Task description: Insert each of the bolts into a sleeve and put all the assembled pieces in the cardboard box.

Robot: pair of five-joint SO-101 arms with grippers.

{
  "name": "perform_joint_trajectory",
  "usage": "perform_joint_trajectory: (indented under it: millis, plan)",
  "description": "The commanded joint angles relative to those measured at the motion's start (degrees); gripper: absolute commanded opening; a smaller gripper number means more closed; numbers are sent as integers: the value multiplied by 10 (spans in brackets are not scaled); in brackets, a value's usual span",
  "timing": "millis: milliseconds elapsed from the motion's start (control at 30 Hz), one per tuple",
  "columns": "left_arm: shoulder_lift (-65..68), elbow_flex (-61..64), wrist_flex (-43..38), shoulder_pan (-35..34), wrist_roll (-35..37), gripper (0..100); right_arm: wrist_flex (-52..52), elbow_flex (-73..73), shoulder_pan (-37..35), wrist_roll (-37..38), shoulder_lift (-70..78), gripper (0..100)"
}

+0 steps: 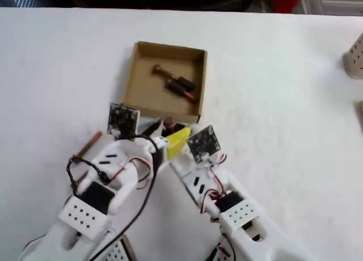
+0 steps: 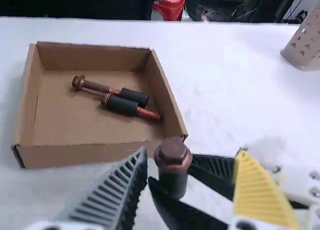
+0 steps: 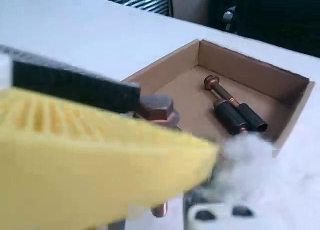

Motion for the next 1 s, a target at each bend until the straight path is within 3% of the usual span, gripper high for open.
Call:
perform_joint_trajectory:
  millis: [0,333,533,767,833,967]
  plan:
    - [0,-3,34,7,-37,297,-14,-8,4,10,-8,18]
    - [-7,-26,30,-24,-35,298,-14,-8,4,11,-8,18]
    - [-94,-133,31,-73,84,295,-14,-8,4,11,-8,18]
    - [-116,-183,33,-150,104,289,-13,-7,5,11,-8,18]
    - [-117,-169,38,-187,104,236,-13,-7,5,11,-8,18]
    - [-117,-130,40,-274,99,3,-13,-7,5,11,-8,18]
